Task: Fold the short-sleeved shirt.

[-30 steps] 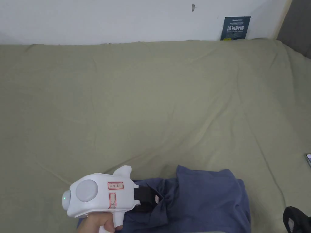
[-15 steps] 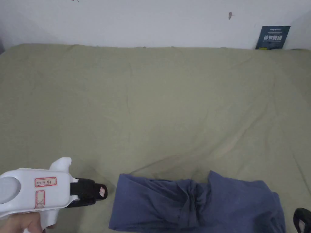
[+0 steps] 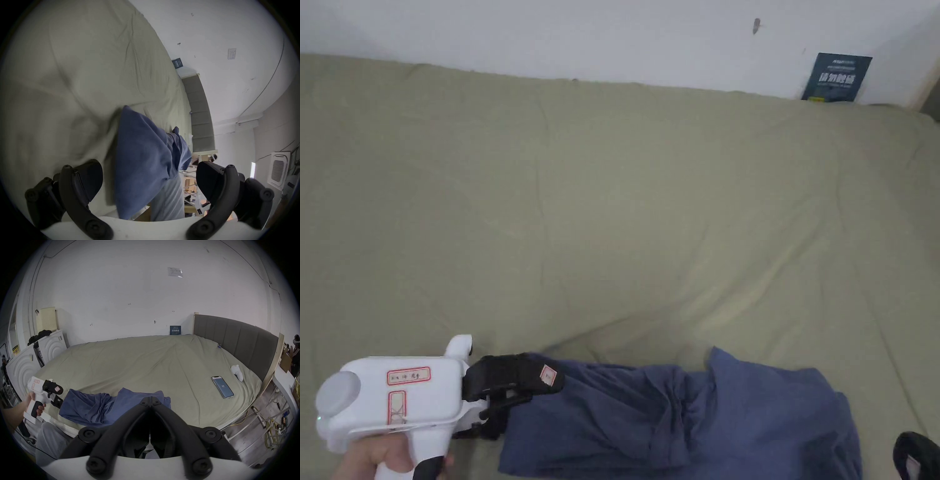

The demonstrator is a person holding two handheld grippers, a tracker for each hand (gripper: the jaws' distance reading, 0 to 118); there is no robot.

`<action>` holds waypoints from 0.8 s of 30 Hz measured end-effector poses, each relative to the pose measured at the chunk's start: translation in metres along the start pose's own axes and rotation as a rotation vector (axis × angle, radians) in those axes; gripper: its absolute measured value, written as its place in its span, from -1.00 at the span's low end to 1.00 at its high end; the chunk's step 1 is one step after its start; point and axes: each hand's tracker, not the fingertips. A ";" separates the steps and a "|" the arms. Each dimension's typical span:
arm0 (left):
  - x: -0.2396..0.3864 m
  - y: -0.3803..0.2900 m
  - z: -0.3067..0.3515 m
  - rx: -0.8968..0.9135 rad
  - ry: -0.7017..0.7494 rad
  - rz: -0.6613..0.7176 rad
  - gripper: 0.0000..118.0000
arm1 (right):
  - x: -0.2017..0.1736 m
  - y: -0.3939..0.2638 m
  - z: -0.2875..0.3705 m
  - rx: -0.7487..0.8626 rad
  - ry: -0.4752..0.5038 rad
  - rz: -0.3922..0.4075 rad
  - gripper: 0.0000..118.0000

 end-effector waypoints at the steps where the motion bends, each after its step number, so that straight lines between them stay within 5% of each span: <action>1: -0.003 0.001 -0.009 -0.003 -0.026 0.029 0.88 | 0.001 0.001 0.000 -0.002 0.000 -0.007 -0.99; 2: -0.005 0.001 -0.016 -0.010 -0.032 0.027 0.66 | 0.001 0.001 -0.001 -0.004 0.000 -0.015 -0.99; 3: -0.004 0.000 -0.022 -0.019 -0.026 0.000 -0.18 | 0.001 0.001 -0.001 -0.004 0.004 -0.019 -0.99; 4: -0.001 -0.003 -0.026 -0.015 0.008 -0.024 -0.81 | 0.001 0.001 0.000 -0.001 0.003 -0.020 -0.99; 6: -0.009 -0.009 -0.032 -0.022 0.214 -0.012 -0.82 | 0.000 0.001 0.002 0.006 -0.001 -0.018 -0.99; 8: -0.023 0.007 -0.014 -0.002 0.069 0.025 -0.82 | 0.000 0.001 0.005 0.010 0.001 -0.013 -0.99; 16: 0.024 0.005 0.073 0.195 0.275 -0.038 -0.84 | 0.002 0.005 0.008 0.051 0.012 0.018 -1.00; 24: 0.096 0.005 0.169 0.306 0.724 -0.145 -0.84 | -0.003 0.005 -0.002 0.061 0.075 0.025 -0.99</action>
